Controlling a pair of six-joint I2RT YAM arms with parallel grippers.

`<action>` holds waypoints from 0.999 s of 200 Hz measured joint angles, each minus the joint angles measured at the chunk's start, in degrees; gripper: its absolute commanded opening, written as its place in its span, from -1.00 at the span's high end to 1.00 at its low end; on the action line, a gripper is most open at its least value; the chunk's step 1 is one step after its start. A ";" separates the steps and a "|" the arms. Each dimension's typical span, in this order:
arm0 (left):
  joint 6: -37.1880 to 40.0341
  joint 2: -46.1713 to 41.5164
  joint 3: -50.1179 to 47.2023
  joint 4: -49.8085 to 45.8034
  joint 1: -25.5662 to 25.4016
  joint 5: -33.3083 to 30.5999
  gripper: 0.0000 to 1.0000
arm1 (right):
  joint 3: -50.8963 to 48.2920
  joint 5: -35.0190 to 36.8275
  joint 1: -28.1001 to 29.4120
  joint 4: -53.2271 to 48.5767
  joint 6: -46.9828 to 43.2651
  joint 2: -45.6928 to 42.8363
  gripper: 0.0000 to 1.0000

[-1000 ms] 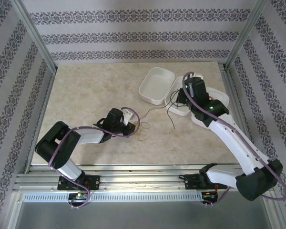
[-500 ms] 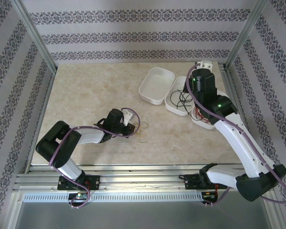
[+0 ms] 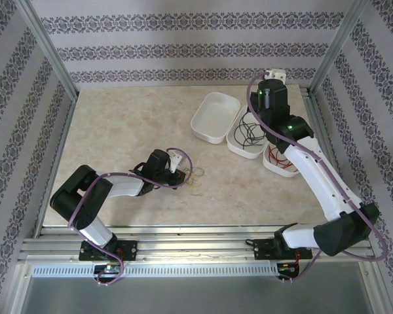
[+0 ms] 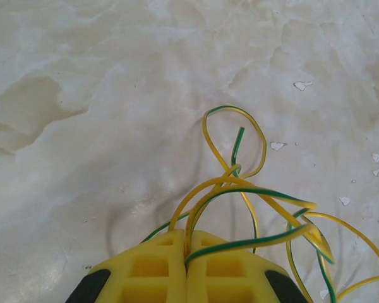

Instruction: Untangle the cables

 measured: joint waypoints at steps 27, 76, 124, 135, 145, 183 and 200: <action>-0.17 0.00 0.00 0.02 0.00 0.24 0.99 | -0.02 -0.24 -1.29 1.55 1.27 2.34 1.00; -0.17 0.00 0.00 0.00 0.00 0.24 0.99 | -1.55 -3.48 -5.31 4.09 5.33 5.90 1.00; -0.20 0.26 0.04 0.02 0.00 0.24 0.99 | -1.55 -6.95 -5.64 5.14 7.74 9.99 1.00; -0.20 0.42 0.04 0.02 0.00 0.26 0.99 | -1.55 -7.74 -5.64 5.33 8.33 10.58 1.00; -0.20 0.52 0.07 0.00 0.00 0.28 0.99 | -1.55 -8.37 -5.66 5.55 8.79 10.97 1.00; -0.20 0.66 0.24 0.00 0.00 0.42 0.99 | -1.53 -9.55 -6.36 6.21 9.64 12.72 1.00; -0.20 0.66 0.26 0.00 0.00 0.42 1.00 | -1.57 -9.84 -7.26 6.54 10.08 13.81 1.00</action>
